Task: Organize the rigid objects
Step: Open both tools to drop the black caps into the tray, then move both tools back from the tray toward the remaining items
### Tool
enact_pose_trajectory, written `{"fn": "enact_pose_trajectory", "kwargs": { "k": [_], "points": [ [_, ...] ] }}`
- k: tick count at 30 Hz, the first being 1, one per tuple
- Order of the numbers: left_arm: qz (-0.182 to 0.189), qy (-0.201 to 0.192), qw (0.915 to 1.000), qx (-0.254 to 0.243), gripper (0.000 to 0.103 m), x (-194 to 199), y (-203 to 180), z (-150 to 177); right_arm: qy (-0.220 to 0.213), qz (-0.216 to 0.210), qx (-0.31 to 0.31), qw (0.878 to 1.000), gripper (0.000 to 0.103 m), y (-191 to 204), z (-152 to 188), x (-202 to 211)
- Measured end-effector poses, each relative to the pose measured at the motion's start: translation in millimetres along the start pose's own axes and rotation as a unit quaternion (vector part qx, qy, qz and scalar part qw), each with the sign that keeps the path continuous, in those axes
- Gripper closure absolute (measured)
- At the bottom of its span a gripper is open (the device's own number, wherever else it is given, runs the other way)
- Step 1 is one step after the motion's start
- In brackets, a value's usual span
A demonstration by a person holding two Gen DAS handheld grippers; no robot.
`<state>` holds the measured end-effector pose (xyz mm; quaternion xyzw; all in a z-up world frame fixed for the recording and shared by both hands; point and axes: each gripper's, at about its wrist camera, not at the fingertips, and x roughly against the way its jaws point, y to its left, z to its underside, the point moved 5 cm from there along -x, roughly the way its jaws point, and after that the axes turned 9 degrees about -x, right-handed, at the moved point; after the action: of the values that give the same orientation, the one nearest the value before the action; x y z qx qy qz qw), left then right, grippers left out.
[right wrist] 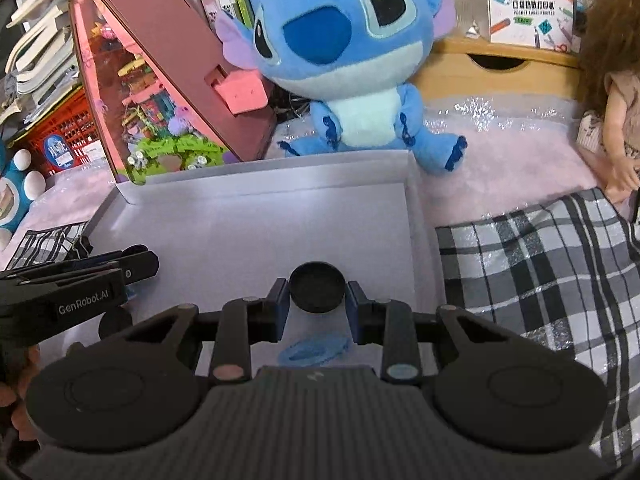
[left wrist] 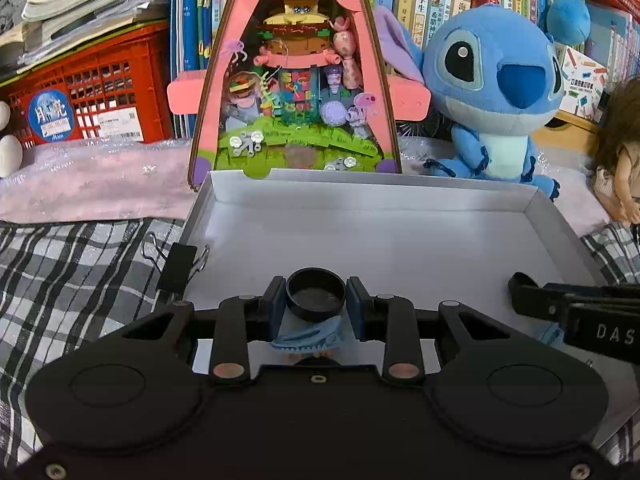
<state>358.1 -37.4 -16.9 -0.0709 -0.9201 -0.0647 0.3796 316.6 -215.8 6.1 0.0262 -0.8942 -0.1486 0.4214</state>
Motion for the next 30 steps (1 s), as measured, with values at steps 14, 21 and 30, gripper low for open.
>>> {"fn": "enact_pose_trajectory", "kwargs": {
  "k": [14, 21, 30],
  "points": [
    [0.014, -0.044, 0.9983, -0.034, 0.029, 47.7, -5.6, 7.4, -0.043, -0.035, 0.023, 0.998, 0.035, 7.0, 7.8, 29.6],
    [0.027, -0.070, 0.9956, -0.055, 0.025, 83.7, -11.0, 25.2, -0.066, -0.066, 0.041, 0.995, 0.024, 7.9, 21.3, 59.3],
    [0.051, -0.074, 0.9952, -0.039, 0.024, 118.4, -11.8, 53.9, -0.086, -0.081, 0.067, 0.991, 0.019, 11.9, 47.6, 94.6]
  ]
}}
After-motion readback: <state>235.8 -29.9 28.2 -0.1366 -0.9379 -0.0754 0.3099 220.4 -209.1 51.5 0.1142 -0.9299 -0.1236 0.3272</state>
